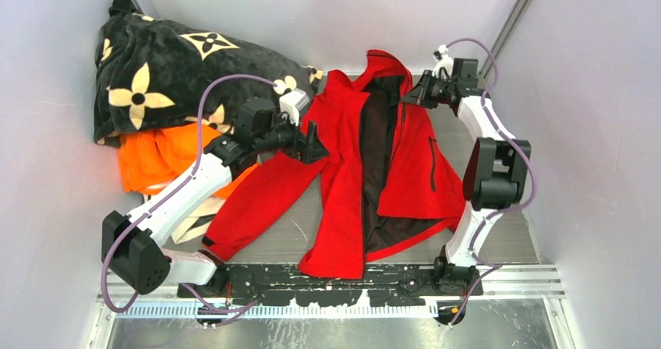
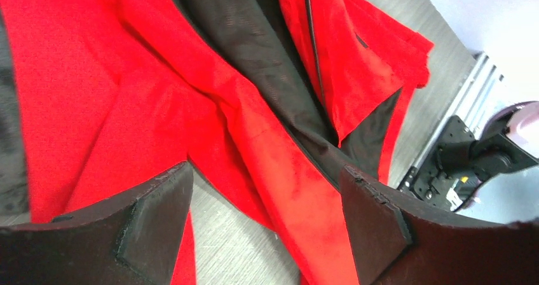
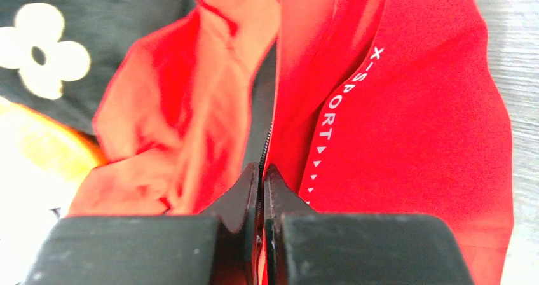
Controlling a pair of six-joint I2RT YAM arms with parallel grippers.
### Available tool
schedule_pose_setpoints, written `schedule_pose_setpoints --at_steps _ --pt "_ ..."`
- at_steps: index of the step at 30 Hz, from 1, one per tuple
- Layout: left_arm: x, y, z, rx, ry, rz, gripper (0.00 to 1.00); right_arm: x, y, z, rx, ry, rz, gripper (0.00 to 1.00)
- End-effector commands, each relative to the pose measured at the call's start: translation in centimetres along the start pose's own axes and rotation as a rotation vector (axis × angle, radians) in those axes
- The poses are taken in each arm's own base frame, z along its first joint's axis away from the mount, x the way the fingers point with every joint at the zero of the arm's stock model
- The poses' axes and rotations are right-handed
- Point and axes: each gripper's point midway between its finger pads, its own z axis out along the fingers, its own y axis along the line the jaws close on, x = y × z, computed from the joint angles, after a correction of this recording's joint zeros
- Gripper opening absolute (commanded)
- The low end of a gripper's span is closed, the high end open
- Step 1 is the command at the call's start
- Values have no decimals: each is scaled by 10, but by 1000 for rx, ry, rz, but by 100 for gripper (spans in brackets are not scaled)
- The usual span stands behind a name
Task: Zip up the jacket
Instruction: Flatten out the jacket at the center of the board.
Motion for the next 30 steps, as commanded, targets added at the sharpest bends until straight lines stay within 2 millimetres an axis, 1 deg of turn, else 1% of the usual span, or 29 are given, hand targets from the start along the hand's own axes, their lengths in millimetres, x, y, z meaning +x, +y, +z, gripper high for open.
schedule_pose_setpoints --at_steps 1,5,6,9,11,14,15,17,18,20,22,23,25,26,29,30 --pt "-19 -34 0 197 -89 60 83 -18 70 -49 -158 -93 -45 1" --pt "-18 -48 12 276 -114 16 79 5 91 -70 -210 -90 -11 1" --pt "-21 -52 15 298 -133 -14 77 10 97 -76 -223 -91 -8 1" --pt "-31 -65 21 353 -171 -126 68 24 110 -88 -245 -104 -10 1" --pt "-34 -74 29 368 -179 -201 62 34 120 -93 -265 -114 -32 1" --pt "-30 -78 43 360 -178 -302 62 52 128 -101 -268 -107 -126 1" --pt "-26 -74 48 349 -181 -344 62 62 130 -101 -270 -85 -150 1" --pt "-17 -65 56 326 -200 -433 64 89 133 -101 -287 -13 -218 1" --pt "-14 -60 59 314 -218 -473 65 104 140 -98 -306 31 -246 1" --pt "-7 -57 63 321 -229 -540 65 123 147 -96 -324 76 -292 1" --pt "2 -57 67 332 -213 -594 65 133 156 -95 -350 93 -312 2" --pt "6 -57 70 335 -198 -609 65 134 160 -95 -360 94 -319 2" --pt "14 -58 74 336 -182 -623 65 139 166 -92 -376 106 -324 4" --pt "15 -57 74 340 -185 -625 65 145 169 -88 -385 123 -325 5" --pt "16 -52 75 324 -214 -624 67 163 170 -76 -392 176 -319 17" --pt "17 -50 75 311 -220 -623 67 168 169 -71 -390 197 -319 23"
